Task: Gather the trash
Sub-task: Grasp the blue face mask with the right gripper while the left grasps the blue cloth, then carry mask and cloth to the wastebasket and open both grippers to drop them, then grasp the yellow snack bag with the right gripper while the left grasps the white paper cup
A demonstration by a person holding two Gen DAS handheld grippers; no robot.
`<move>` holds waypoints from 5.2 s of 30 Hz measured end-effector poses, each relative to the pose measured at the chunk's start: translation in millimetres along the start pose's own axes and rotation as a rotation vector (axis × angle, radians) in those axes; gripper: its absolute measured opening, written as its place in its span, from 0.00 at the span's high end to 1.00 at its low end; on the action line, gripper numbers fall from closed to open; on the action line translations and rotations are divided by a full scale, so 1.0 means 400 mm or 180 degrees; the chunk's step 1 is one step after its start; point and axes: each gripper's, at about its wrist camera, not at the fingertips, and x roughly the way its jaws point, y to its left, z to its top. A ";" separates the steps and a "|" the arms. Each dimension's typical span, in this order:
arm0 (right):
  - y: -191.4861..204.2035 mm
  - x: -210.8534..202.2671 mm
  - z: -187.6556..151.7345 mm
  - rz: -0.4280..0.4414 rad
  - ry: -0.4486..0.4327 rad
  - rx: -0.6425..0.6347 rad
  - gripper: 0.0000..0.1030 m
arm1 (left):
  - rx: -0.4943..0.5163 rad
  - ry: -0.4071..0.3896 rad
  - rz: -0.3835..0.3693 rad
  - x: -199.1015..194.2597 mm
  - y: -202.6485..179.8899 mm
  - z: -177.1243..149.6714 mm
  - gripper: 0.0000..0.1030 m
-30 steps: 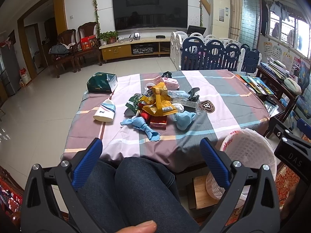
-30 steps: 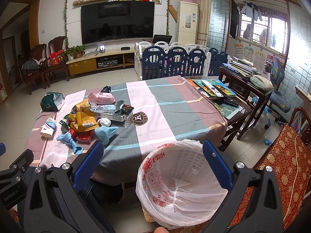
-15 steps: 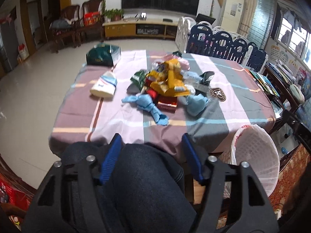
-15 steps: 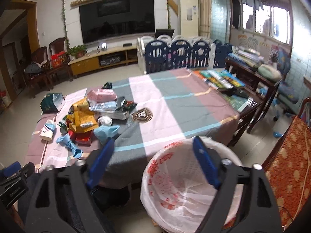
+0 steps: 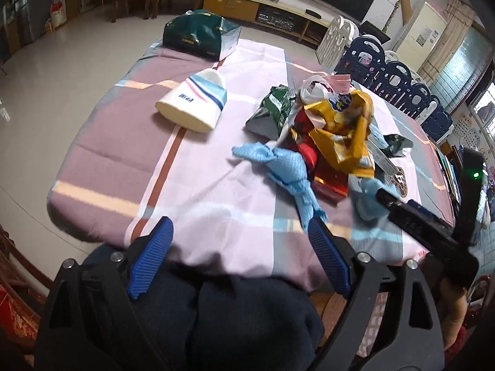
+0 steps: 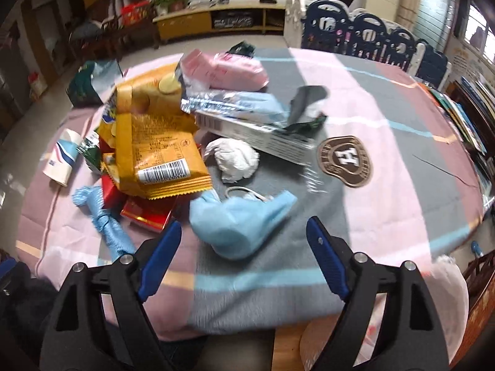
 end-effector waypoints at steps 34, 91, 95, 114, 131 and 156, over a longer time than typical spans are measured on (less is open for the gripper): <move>-0.162 -0.332 -0.120 0.0419 -0.0552 0.0396 0.78 | 0.0497 -0.0372 0.0093 -0.064 -0.156 0.038 0.93; -0.594 -0.676 -0.401 -0.0334 -0.0973 0.1636 0.23 | 0.1554 0.0509 -0.1592 -0.190 -0.629 -0.412 0.23; -0.562 -0.680 -0.381 -0.0266 -0.0968 0.1549 0.23 | 0.1301 0.0122 -0.1133 -0.228 -0.555 -0.379 0.23; -0.289 -0.763 -0.260 0.0015 -0.1383 0.0867 0.08 | 0.0802 -0.0944 -0.0621 -0.385 -0.310 -0.226 0.16; 0.027 -0.314 0.008 0.0449 -0.0639 0.0658 0.07 | -0.0458 -0.0648 0.0228 -0.187 0.156 0.051 0.14; 0.213 0.046 0.114 -0.0170 -0.0072 0.0140 0.49 | -0.0519 -0.0361 0.0247 -0.038 0.269 0.046 0.10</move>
